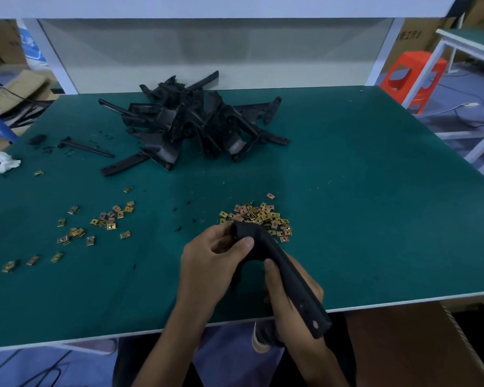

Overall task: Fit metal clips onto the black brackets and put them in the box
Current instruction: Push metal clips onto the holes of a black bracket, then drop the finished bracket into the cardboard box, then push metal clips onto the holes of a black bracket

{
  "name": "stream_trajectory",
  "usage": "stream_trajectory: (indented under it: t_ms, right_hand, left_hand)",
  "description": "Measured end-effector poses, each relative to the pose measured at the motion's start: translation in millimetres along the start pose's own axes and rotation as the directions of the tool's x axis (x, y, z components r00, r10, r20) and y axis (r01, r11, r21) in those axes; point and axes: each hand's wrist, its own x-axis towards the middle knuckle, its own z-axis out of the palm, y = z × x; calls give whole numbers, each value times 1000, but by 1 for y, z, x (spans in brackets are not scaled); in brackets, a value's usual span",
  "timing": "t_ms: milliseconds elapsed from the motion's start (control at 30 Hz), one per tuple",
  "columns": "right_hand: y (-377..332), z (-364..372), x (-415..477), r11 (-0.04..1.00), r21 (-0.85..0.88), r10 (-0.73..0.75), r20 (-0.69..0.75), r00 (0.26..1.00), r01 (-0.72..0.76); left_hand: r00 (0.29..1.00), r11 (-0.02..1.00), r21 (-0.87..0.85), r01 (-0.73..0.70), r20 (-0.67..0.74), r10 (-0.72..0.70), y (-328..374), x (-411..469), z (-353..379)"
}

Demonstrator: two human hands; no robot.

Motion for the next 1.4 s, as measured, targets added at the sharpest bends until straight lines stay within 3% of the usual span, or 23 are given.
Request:
stream_trajectory:
  t_ms: [200,300,400,500,600,733,800,900,1000,1100,1267,1400]
  right_hand:
    - [0,-3,1,999,9,53,39,998,-54]
    - [-3,-12,-7,982,51,182,27,983,-183]
    - [1,-30,-26,904,180,406,-76,911,-388]
    - [2,-62,-44,833,305,537,-246,807,-462]
    - [-3,-112,-60,822,404,558,-438,704,-401]
    - [-6,-188,-76,766,615,620,-630,468,-187]
    - [-6,-214,-77,783,617,596,-710,375,-77]
    - [2,-232,-72,771,637,604,-731,318,-1]
    - [13,-231,-66,753,658,621,-703,346,-16]
    - [18,-222,-59,766,639,601,-674,429,-69]
    - [13,-181,-30,787,575,564,-527,636,-222]
    - [-2,-136,18,928,254,360,-414,836,-274]
  left_hand:
    - [1000,999,-40,-13,8,14,1,1,-1]
    - [997,998,29,-60,40,59,-1,-1,4]
    - [981,974,179,-135,159,107,-1,-8,16]
    - [941,971,152,-185,311,131,-5,-21,34]
    - [910,970,137,-203,392,135,-15,-31,44]
    - [912,952,213,-218,393,121,-34,-28,50]
    - [908,947,250,-200,410,83,-42,-23,50]
    - [914,938,266,-221,393,103,-42,-24,49]
    - [930,945,251,-207,351,110,-37,-33,47]
    - [952,955,237,-179,288,107,-28,-42,45]
    - [972,934,269,-236,73,225,-15,-55,20]
    - [939,900,368,-233,-157,307,-16,-28,-22]
